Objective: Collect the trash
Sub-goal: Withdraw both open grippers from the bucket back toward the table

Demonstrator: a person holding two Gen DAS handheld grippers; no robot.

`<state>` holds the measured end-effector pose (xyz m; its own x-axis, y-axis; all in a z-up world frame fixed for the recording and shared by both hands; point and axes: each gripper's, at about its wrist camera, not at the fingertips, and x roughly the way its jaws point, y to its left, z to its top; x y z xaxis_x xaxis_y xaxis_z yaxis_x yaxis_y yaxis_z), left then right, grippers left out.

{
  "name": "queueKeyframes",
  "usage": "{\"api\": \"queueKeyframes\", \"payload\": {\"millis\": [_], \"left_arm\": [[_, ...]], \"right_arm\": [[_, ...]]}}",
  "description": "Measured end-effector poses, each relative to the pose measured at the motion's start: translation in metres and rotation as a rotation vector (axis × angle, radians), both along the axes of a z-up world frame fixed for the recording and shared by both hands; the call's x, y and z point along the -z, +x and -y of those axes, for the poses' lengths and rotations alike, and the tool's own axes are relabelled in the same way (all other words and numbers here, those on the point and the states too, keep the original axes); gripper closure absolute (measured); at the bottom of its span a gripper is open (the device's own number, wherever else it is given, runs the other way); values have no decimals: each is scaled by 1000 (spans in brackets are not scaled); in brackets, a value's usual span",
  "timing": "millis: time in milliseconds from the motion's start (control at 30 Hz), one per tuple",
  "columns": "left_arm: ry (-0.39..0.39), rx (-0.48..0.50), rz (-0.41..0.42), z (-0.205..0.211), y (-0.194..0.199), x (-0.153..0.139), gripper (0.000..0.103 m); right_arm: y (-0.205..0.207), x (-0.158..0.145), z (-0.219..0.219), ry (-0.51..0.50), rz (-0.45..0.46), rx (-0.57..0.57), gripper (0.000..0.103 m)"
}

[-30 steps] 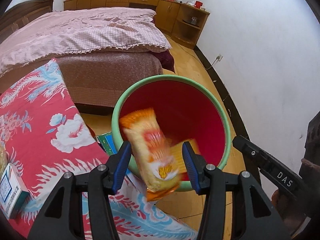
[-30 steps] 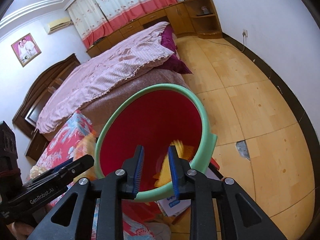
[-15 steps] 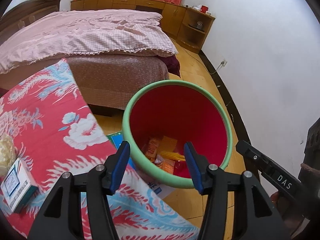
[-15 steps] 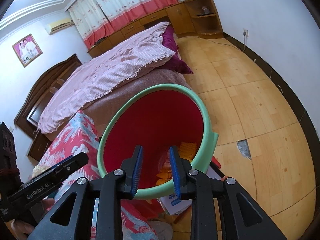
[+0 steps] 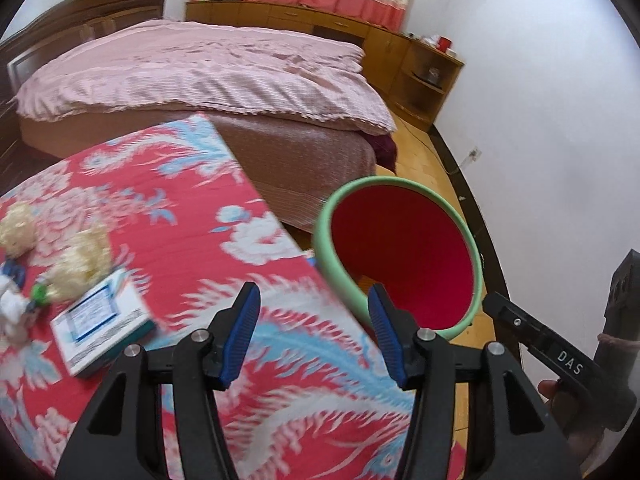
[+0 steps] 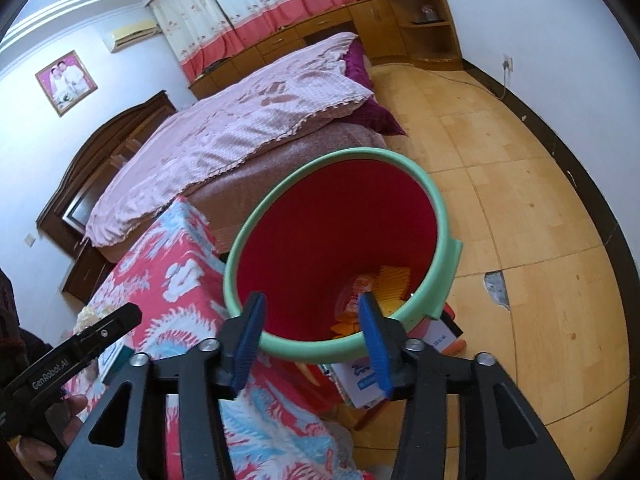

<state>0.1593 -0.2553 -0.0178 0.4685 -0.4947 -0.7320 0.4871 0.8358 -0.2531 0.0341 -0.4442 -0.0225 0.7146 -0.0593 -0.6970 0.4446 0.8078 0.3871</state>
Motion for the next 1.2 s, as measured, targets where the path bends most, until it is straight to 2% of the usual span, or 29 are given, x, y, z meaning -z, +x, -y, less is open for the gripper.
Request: {"api": "queueKeyframes", "payload": {"millis": [467, 567, 1200], "left_arm": [[-8, -175, 21, -89, -4, -11, 47], [-5, -215, 26, -111, -5, -12, 47], [79, -462, 29, -256, -7, -1, 47]], "right_arm": [[8, -10, -51, 19, 12, -143, 46], [10, -11, -63, 16, 8, -167, 39], [22, -14, -133, -16, -18, -265, 38]]}}
